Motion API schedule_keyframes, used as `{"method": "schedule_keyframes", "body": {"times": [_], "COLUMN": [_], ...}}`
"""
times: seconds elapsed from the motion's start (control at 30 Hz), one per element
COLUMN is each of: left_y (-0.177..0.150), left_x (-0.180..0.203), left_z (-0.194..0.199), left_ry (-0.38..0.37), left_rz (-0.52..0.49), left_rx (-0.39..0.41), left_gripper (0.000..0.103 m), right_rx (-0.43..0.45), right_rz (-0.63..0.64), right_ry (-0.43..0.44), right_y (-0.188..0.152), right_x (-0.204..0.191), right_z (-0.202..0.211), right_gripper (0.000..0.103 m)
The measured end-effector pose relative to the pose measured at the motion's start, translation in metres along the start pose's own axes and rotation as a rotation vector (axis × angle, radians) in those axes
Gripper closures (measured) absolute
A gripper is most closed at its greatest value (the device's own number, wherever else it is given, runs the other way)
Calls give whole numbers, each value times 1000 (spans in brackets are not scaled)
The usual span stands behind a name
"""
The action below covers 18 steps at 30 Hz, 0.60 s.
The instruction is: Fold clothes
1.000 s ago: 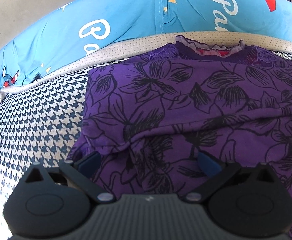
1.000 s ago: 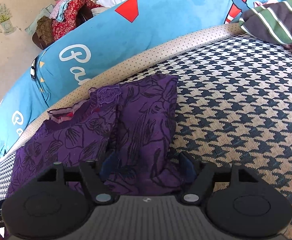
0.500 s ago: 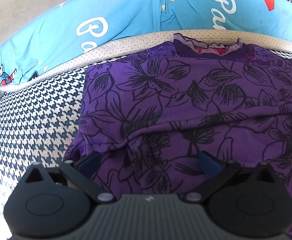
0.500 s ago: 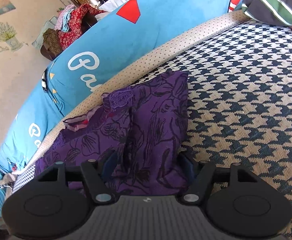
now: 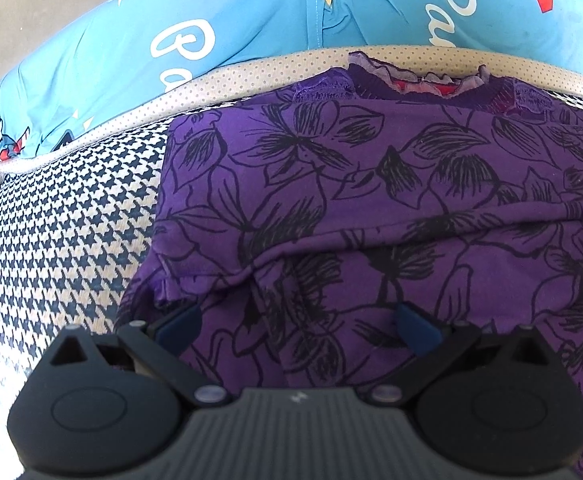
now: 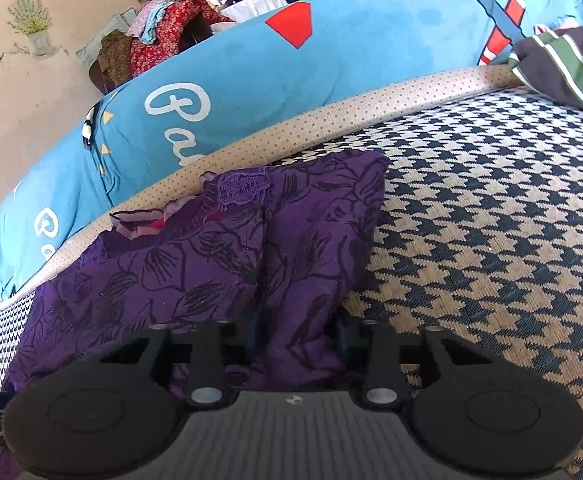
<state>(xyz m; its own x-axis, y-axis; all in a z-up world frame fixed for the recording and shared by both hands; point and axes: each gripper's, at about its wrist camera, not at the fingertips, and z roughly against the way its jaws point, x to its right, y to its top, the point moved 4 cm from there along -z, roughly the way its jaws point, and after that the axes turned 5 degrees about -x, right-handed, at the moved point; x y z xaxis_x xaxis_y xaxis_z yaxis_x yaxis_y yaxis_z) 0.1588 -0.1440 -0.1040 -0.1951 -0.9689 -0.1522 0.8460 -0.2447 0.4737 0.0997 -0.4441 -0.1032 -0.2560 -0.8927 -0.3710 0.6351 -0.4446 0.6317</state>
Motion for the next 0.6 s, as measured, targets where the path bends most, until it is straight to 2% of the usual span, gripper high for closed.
{"method": "schedule_keyframes", "body": {"times": [0.1,0.2,0.37,0.6], "left_y": [0,1,2,1], "left_x": [-1,-2,0,0], "left_z": [0,-1,-2,-1], "left_ry": [2,1,11,15], "left_rz": [-1,0,-6,-9], "left_rx": [-1,-2,1,5], "left_gripper": [0,0,0,0], "right_rx": [2,14,27,28], "right_rz": [-18,20,153,206], "right_ry": [3,-16,-130,-188], "right_y": [2,3,2,1], "right_x": [0,-9,-36,-57], "right_z": [2,5,8,5], "right_gripper": [84,85,85,85]}}
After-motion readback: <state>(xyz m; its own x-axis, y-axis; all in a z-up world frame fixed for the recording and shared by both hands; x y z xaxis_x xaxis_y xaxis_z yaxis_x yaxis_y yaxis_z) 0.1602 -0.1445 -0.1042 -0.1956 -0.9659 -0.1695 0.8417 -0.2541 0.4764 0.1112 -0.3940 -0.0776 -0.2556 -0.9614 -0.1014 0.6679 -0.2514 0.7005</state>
